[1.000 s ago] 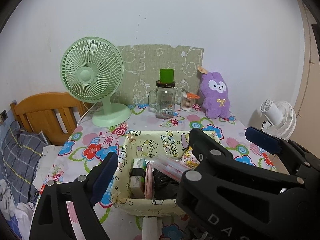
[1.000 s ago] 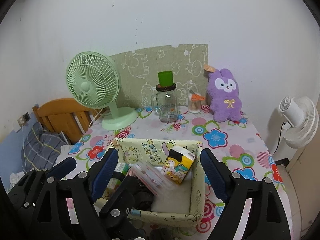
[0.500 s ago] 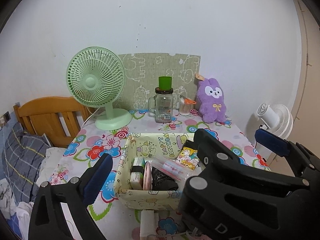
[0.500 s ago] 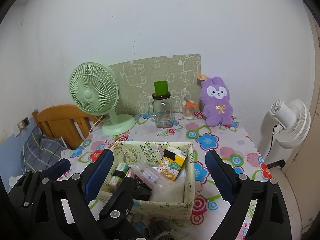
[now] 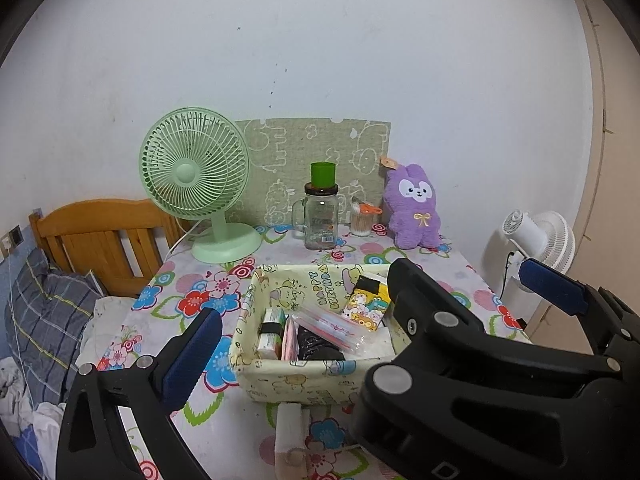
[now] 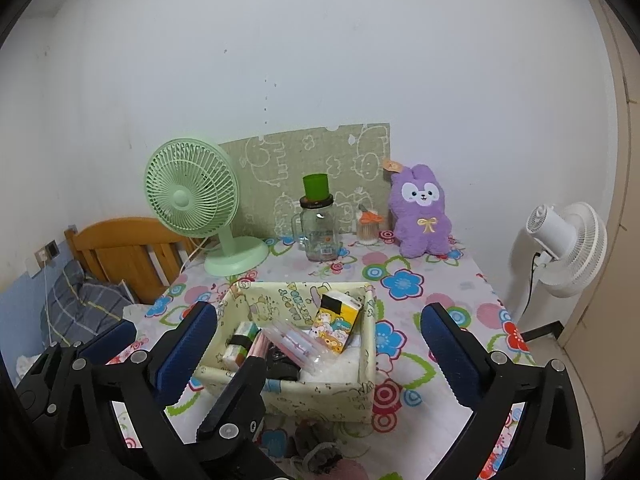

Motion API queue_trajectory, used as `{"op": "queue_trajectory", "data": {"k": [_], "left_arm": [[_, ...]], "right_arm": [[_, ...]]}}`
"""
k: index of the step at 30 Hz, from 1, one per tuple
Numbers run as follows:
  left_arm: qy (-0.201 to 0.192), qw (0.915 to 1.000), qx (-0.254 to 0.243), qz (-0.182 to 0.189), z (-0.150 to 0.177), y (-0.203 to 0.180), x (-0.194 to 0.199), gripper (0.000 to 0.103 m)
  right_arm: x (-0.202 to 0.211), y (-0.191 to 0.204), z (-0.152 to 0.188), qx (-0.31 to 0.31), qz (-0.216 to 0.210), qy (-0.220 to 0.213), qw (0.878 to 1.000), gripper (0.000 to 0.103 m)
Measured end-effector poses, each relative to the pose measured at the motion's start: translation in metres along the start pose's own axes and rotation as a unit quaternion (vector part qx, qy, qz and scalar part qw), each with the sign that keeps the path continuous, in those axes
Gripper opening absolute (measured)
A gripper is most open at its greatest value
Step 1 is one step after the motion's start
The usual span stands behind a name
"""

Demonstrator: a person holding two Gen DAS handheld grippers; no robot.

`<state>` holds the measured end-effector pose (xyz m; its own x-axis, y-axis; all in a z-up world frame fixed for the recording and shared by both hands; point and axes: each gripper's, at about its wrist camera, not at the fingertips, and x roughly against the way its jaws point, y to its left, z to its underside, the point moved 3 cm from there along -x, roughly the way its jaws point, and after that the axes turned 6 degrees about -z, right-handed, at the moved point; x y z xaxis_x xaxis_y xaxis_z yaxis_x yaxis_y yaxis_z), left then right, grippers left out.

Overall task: Organize soft objects
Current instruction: 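Withdraw both tools from the box toward the towel and grey sponge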

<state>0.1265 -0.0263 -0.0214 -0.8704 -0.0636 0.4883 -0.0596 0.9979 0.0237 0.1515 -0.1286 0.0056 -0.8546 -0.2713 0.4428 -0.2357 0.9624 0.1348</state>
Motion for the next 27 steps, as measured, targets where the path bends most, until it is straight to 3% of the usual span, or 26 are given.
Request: {"op": "queue_trajectory", "data": {"k": [27], "left_arm": [[0.000,1.0000,0.007,-0.002,0.050,0.001,0.034,0.103]], "right_arm": [[0.038,0.008,0.050,0.008,-0.001,0.006,1.000,0.103]]}}
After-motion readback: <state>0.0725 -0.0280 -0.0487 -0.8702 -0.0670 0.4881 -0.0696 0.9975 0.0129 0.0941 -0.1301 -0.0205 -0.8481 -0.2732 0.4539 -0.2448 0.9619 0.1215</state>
